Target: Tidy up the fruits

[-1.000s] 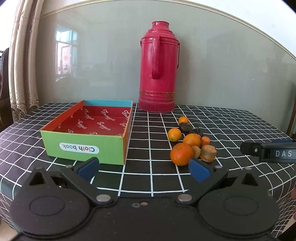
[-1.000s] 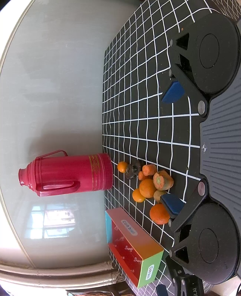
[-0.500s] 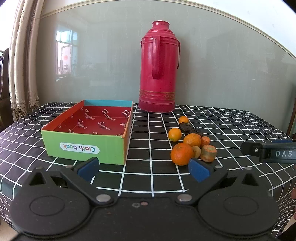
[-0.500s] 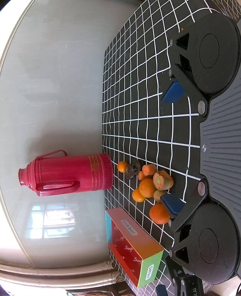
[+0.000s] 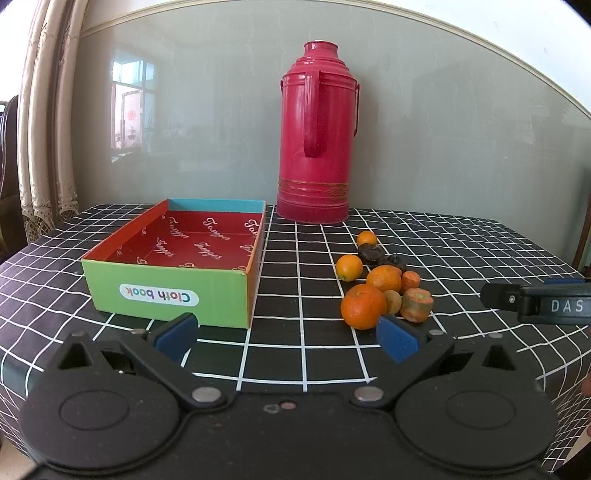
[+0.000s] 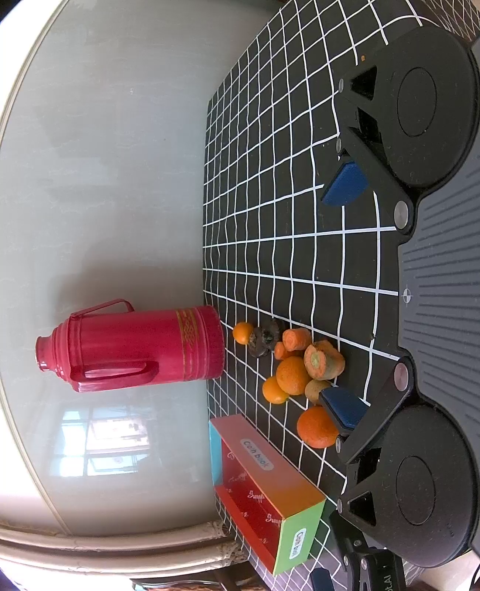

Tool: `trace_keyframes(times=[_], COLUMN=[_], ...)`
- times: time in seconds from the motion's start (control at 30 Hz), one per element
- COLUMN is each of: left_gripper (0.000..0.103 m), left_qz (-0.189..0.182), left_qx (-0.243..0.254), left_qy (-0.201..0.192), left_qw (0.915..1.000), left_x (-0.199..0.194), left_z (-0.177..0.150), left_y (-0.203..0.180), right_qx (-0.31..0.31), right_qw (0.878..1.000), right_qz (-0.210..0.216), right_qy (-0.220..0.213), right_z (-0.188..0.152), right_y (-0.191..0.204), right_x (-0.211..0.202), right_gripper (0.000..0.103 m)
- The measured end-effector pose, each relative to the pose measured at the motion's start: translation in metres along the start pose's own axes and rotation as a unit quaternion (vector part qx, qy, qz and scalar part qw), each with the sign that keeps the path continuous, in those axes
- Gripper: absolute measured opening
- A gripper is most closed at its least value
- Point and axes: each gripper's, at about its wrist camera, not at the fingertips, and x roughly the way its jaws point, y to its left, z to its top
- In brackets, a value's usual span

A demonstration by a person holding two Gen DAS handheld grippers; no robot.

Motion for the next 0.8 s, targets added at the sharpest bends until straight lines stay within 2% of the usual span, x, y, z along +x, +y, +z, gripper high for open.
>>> trace_keyframes(times=[0.8], left_gripper=[0.097], left_qz=[-0.003], left_qx=[-0.001], left_qy=[0.005], left_qw=[1.0], left_x=[0.003], left_z=[0.0002], left_y=[-0.0001], right_qx=[0.0], right_qw=[1.0], right_qz=[0.0], right_qy=[-0.001], right_z=[-0.0006], right_y=[-0.0007], right_x=[0.0003], right_gripper=[0.103])
